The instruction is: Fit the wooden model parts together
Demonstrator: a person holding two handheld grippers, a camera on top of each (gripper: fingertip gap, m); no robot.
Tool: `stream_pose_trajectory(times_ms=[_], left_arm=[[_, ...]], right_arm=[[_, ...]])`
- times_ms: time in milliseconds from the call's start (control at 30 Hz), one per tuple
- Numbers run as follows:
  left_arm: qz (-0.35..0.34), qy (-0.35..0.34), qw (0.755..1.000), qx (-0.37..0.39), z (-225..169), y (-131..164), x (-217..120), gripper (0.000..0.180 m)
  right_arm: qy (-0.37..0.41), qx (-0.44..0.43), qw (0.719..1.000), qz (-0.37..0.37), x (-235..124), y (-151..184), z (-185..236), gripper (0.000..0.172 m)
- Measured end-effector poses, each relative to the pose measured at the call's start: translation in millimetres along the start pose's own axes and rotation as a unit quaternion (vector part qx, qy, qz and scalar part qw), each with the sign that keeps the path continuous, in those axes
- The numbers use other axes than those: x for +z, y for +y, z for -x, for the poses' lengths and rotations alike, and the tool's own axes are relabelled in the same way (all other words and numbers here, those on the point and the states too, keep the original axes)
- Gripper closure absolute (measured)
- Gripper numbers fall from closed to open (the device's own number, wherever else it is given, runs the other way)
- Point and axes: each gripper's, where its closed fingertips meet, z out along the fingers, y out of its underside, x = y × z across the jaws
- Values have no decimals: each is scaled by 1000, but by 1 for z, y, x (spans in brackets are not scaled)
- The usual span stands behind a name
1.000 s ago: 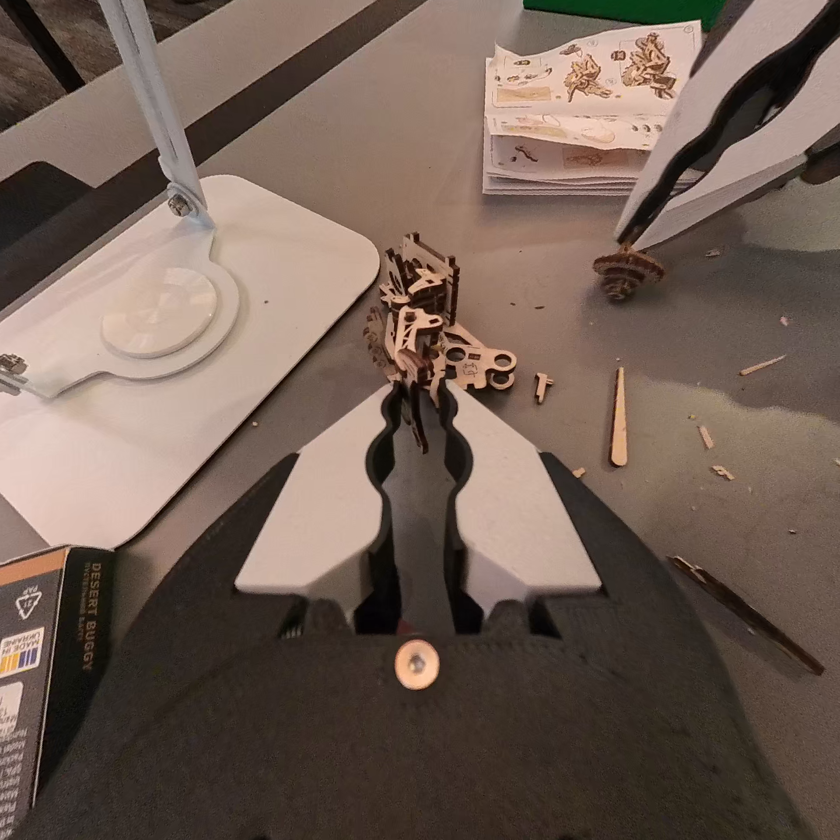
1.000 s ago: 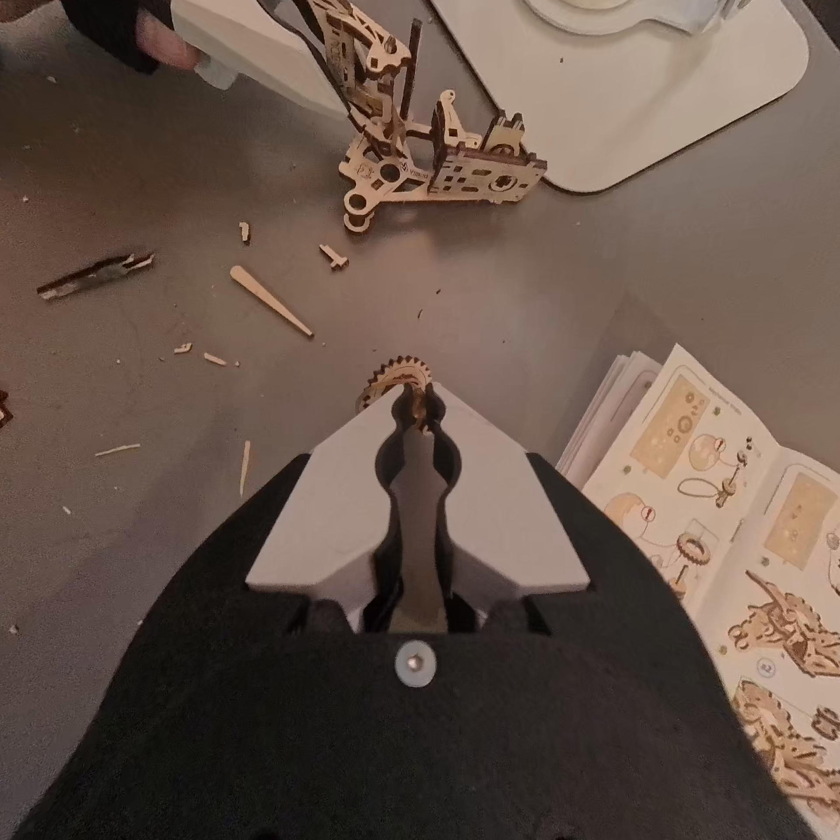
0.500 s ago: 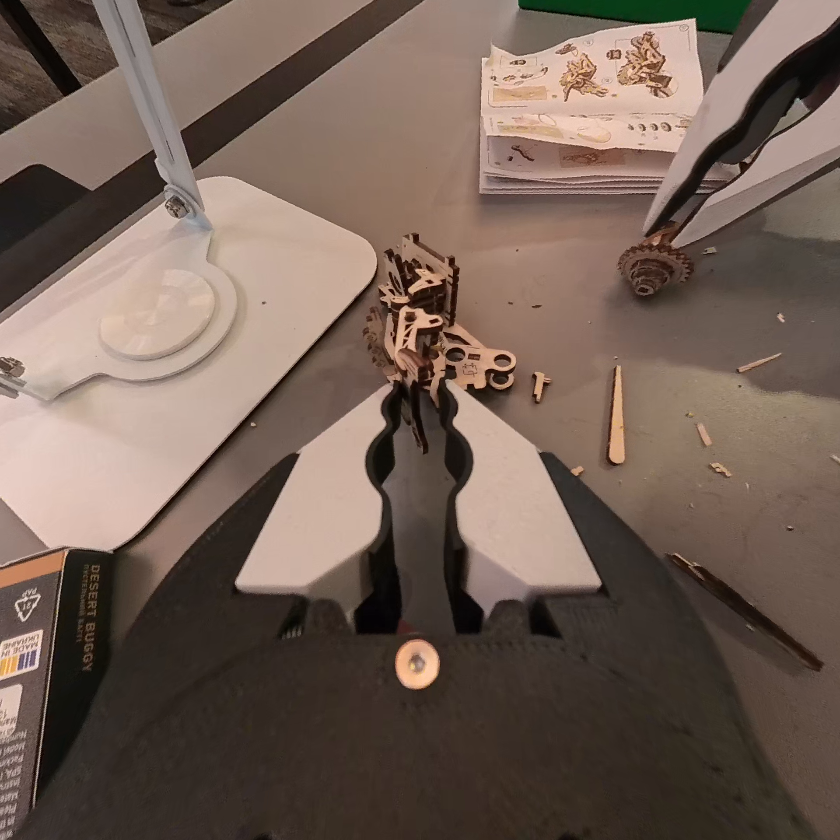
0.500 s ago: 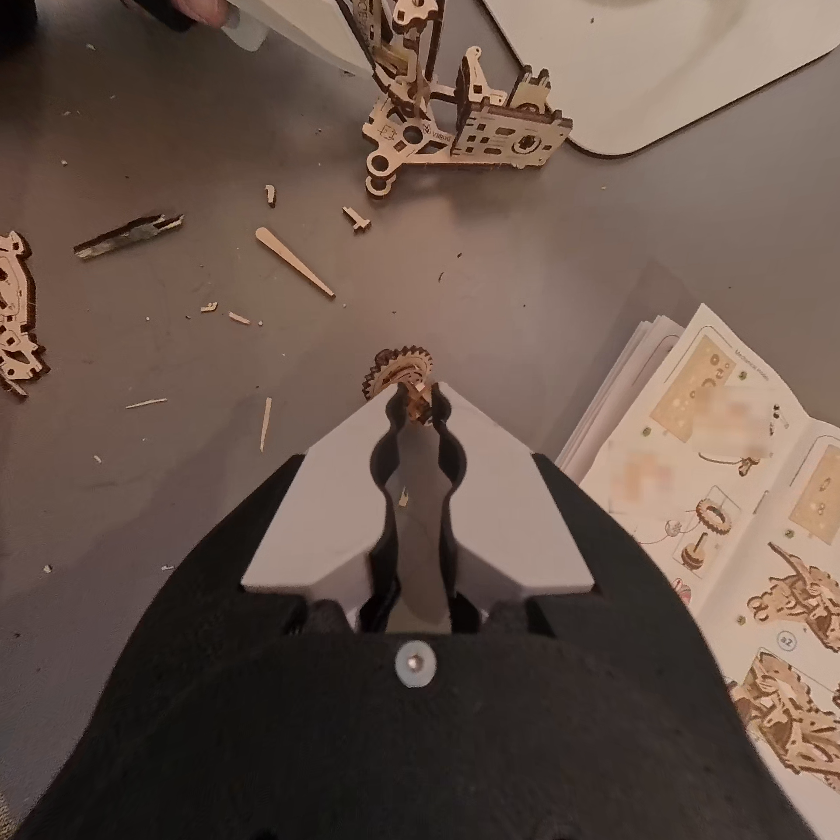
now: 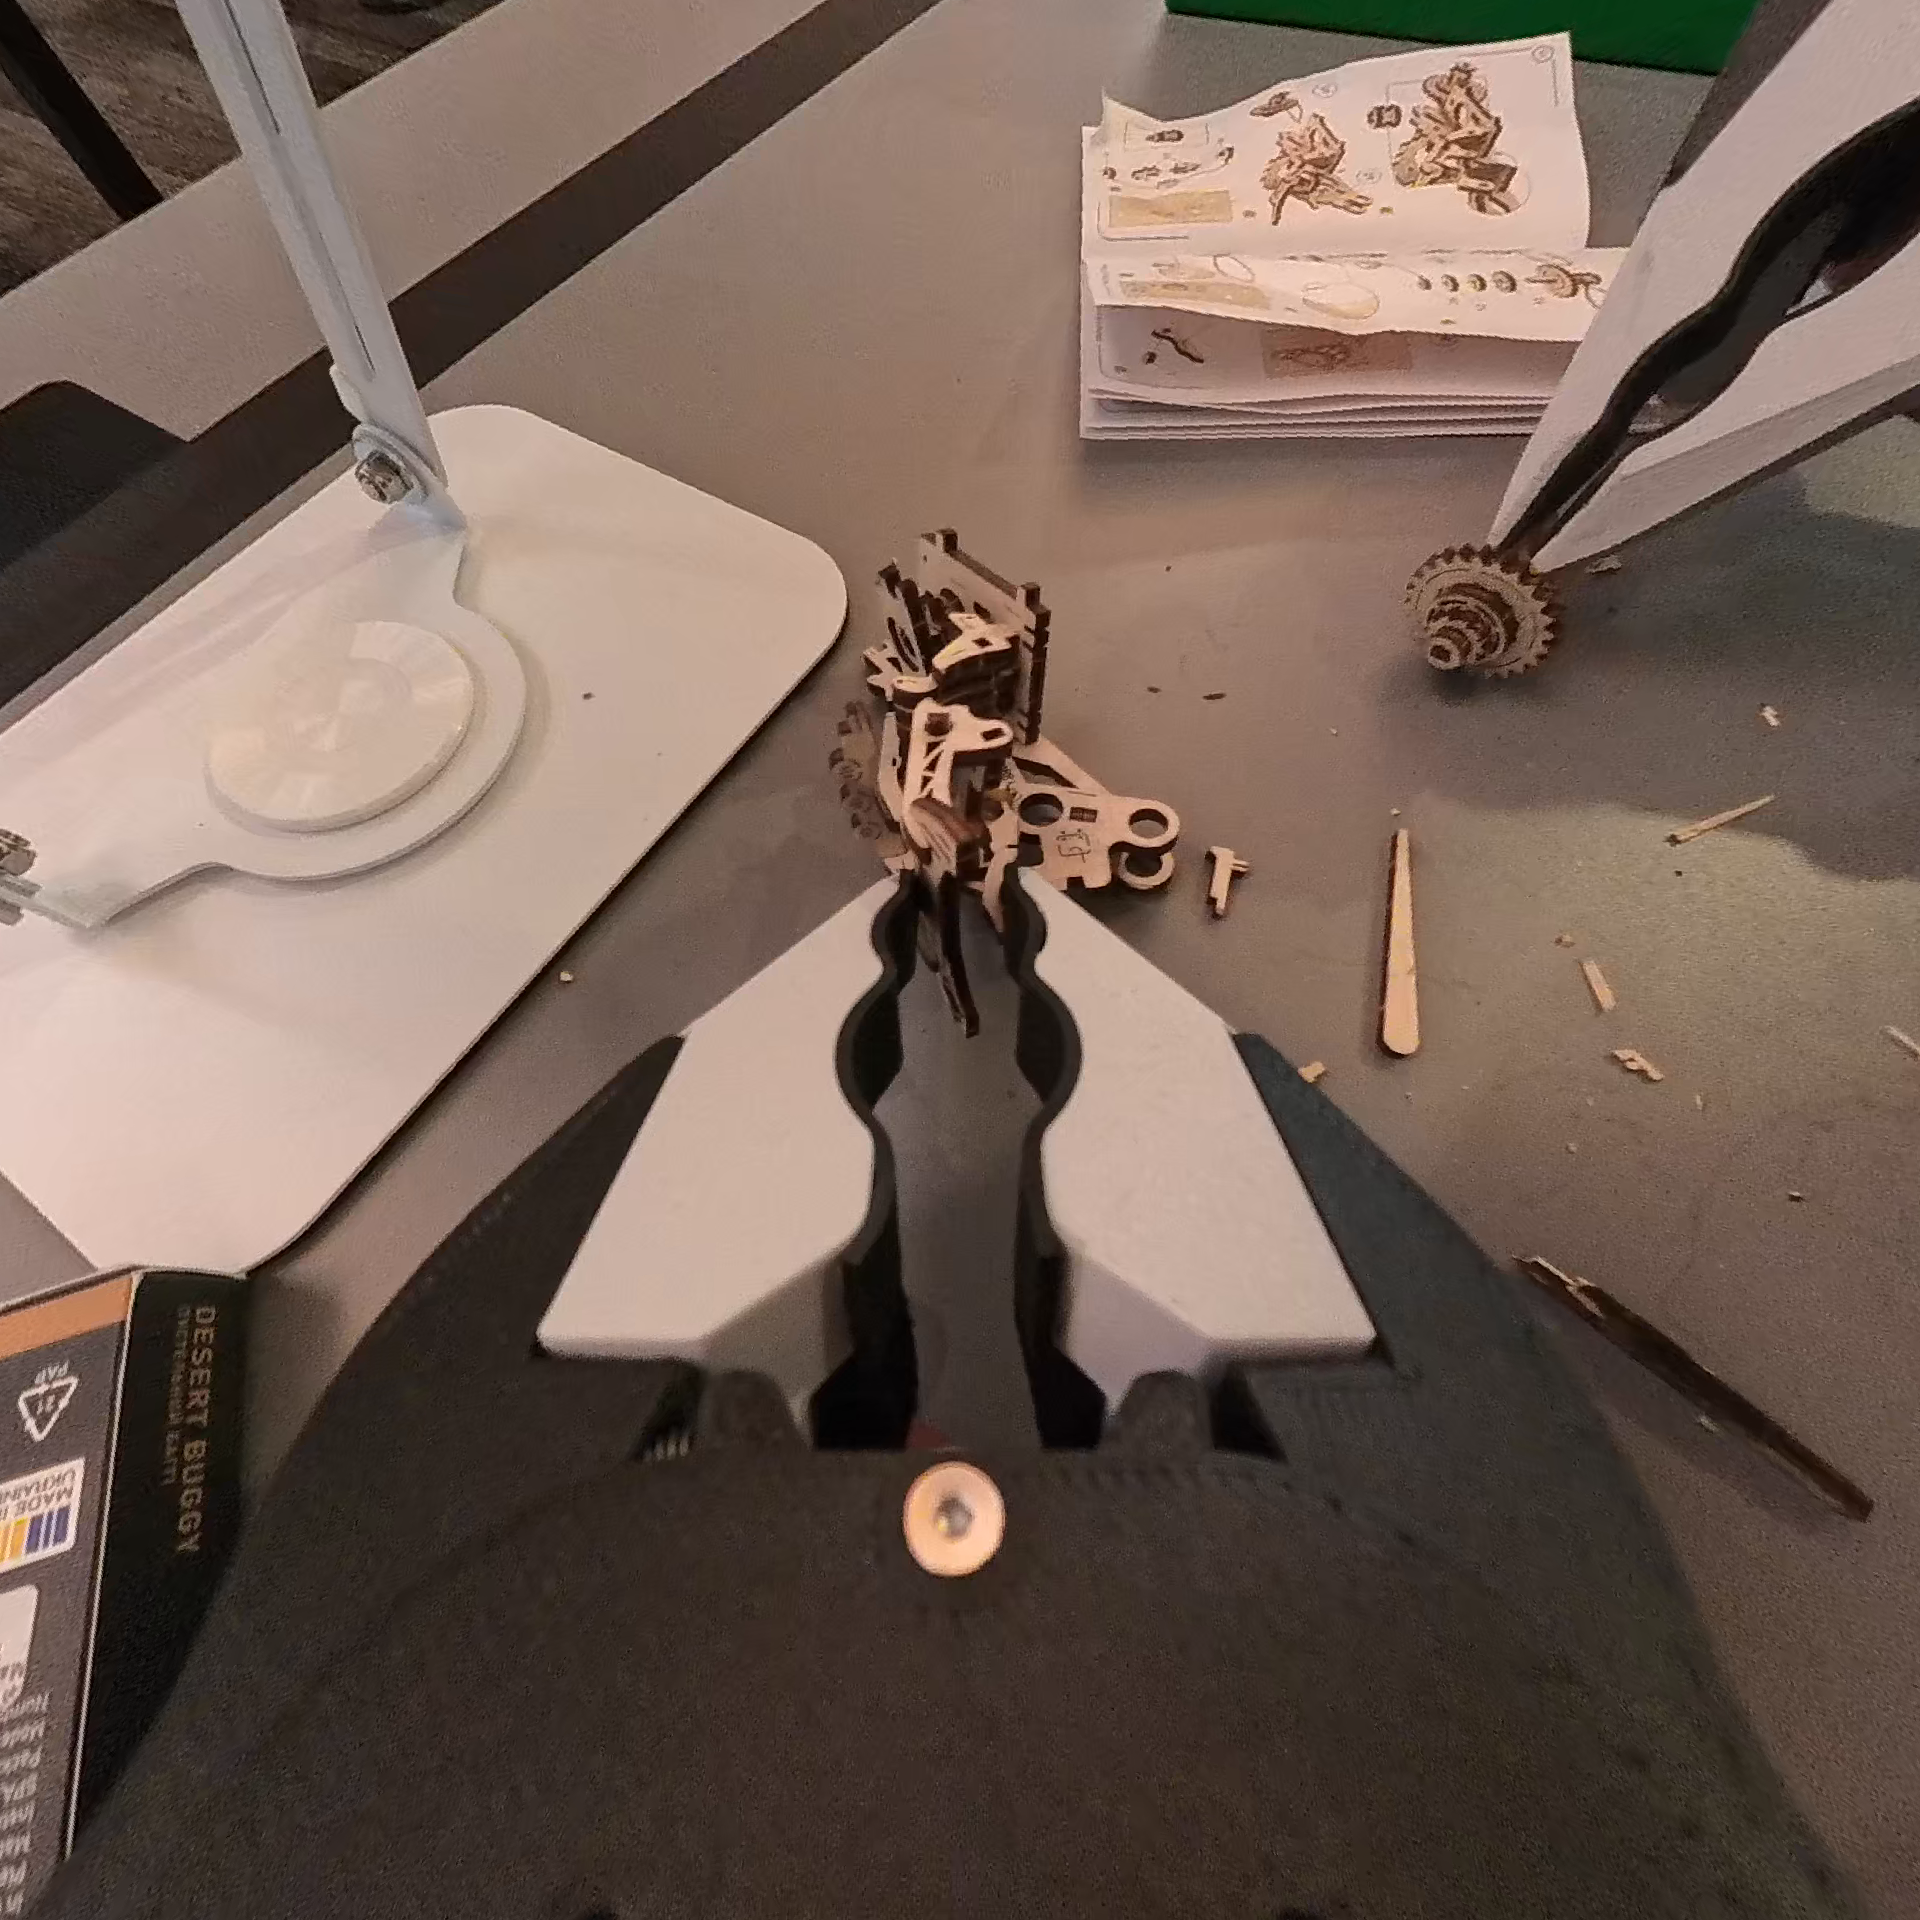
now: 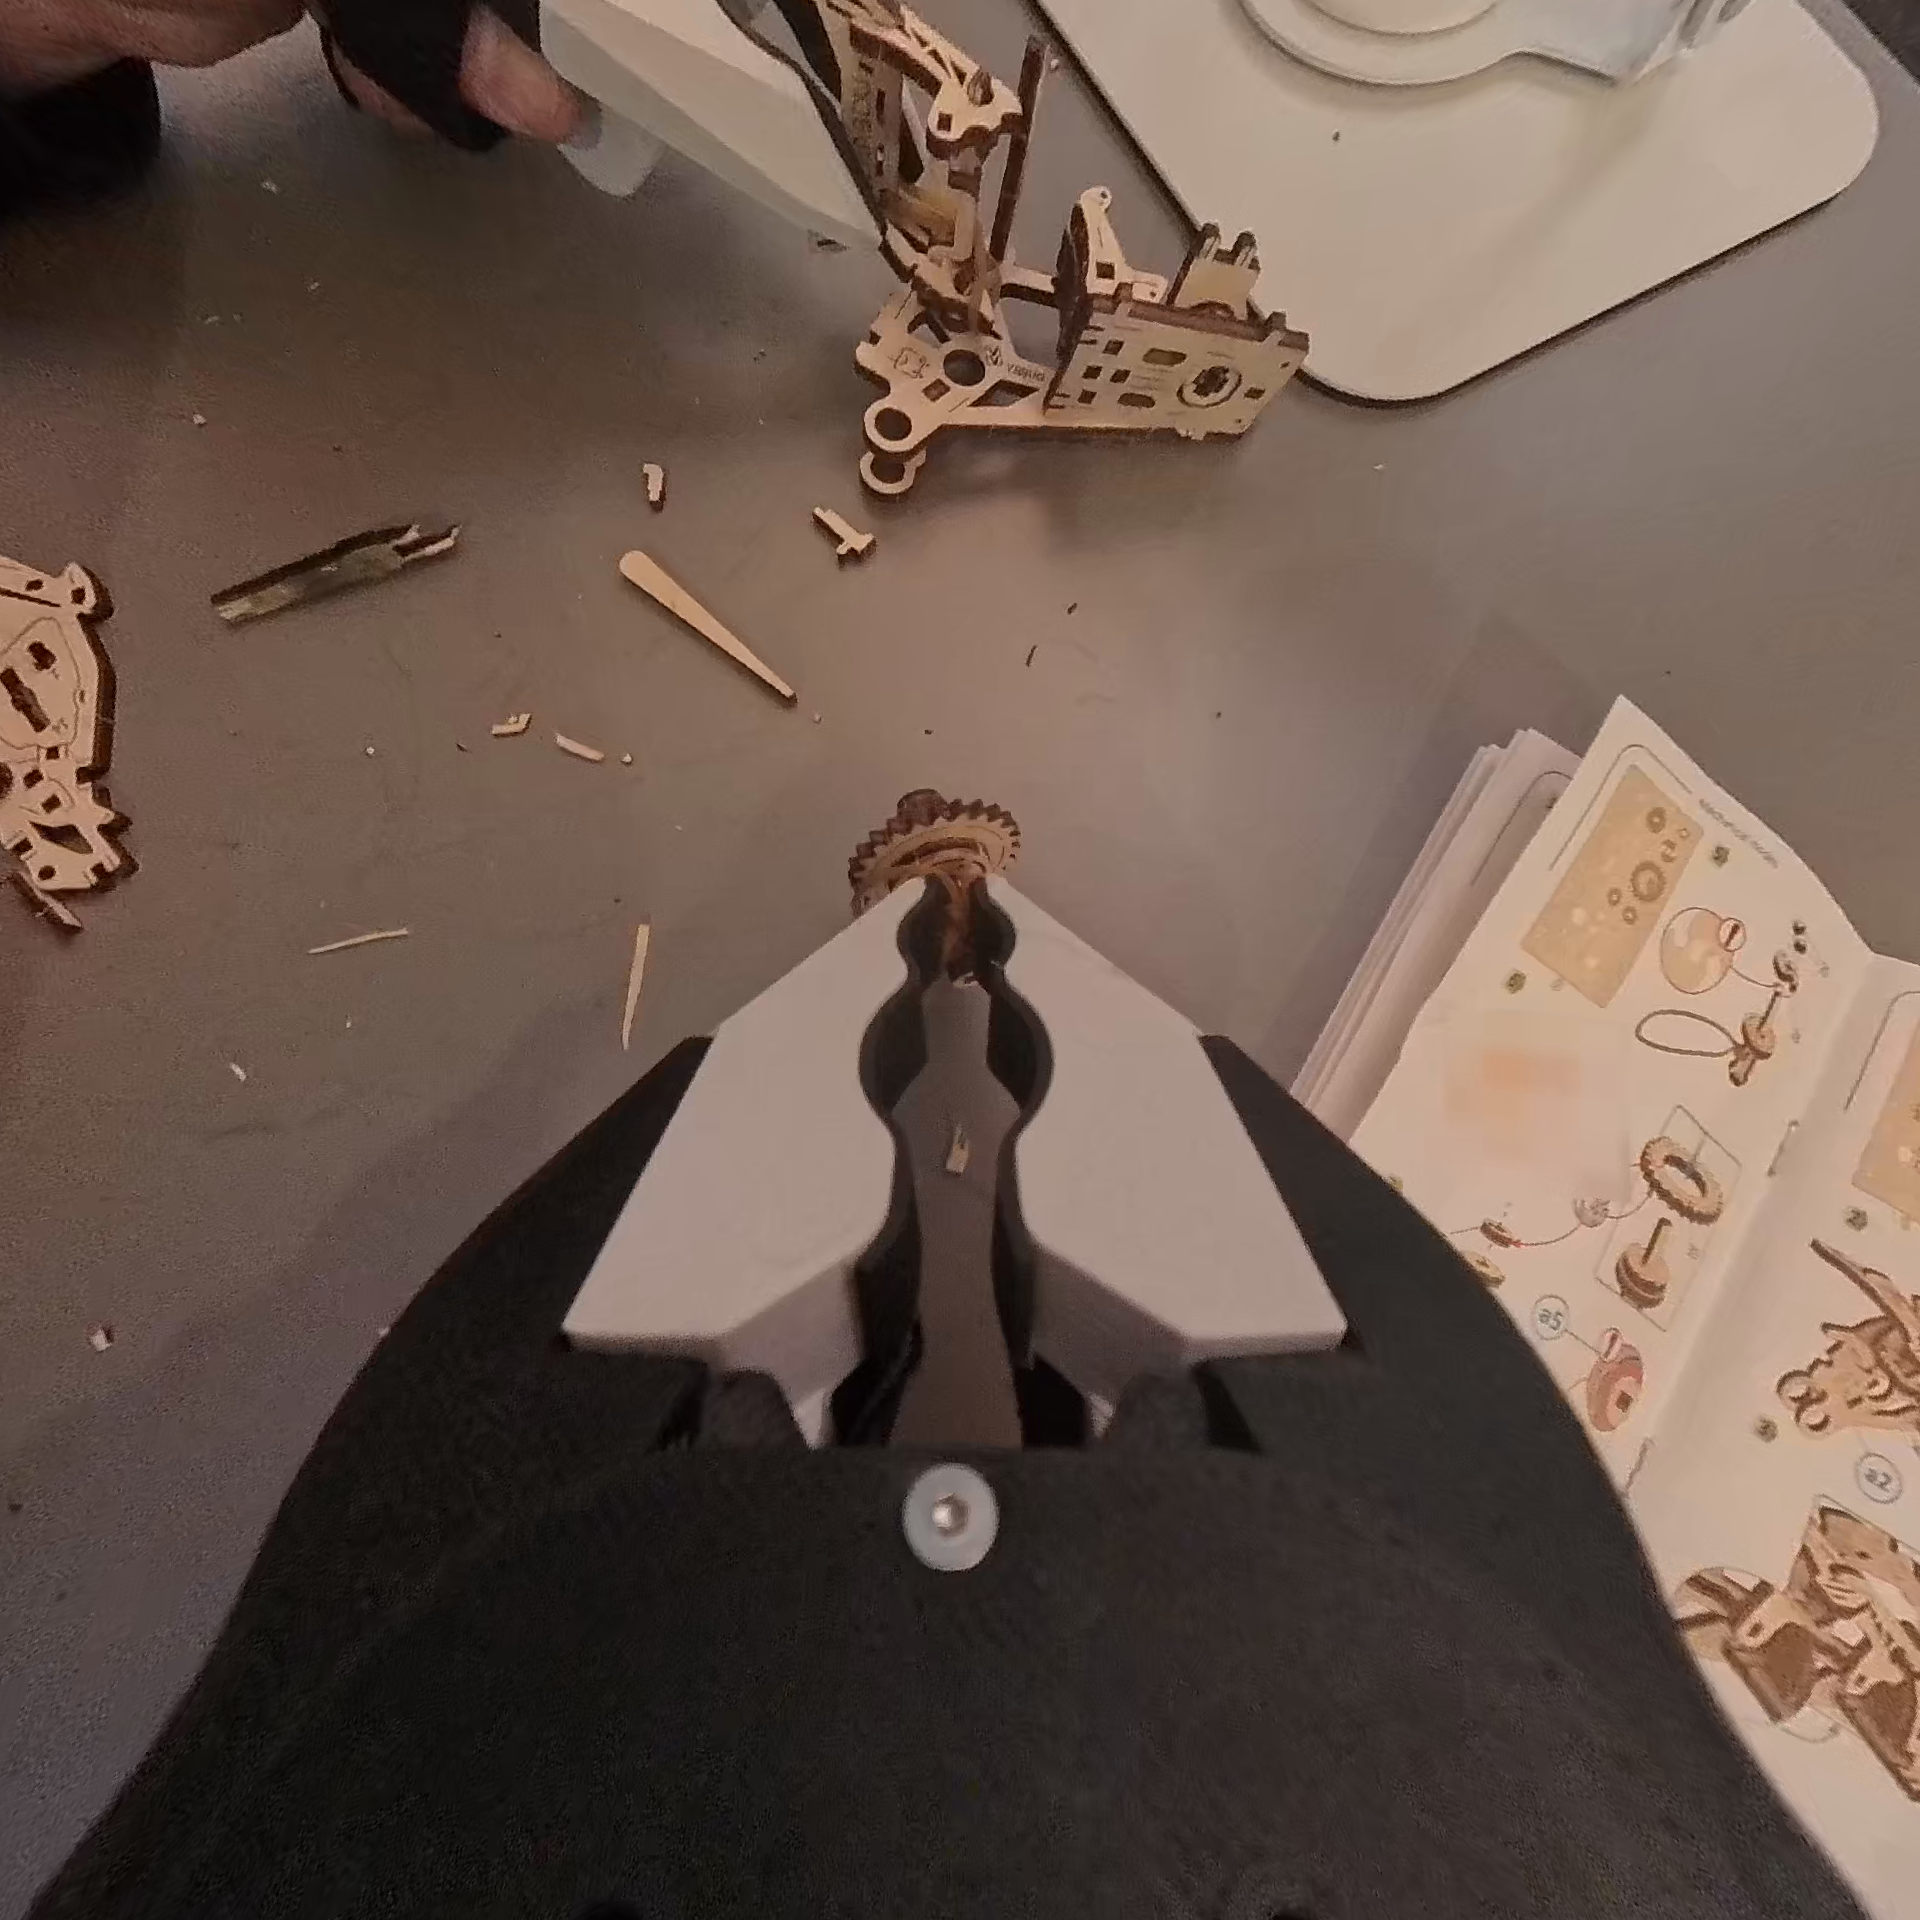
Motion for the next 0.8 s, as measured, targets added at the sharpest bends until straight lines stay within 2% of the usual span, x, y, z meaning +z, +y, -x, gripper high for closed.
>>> stream_pose_trajectory(times_ms=[33, 400, 567, 700, 800], left_arm=[[0, 1, 1000, 1, 0, 0, 0, 167], [-27, -12, 997, 68, -8, -9, -1, 167], [-39, -24, 995, 94, -10, -13, -1, 167], [-54, -35, 991, 120, -11, -18, -2, 167], [-60, -42, 987, 141, -13, -20, -1, 167]], right_arm=[[0, -2, 1000, -2, 1, 0, 1, 170], [22, -5, 996, -87, 0, -27, 2, 170], [21, 7, 989, -149, -8, -39, 3, 171], [47, -23, 984, -172, -14, -46, 2, 171], [91, -85, 980, -157, -13, -46, 2, 171]])
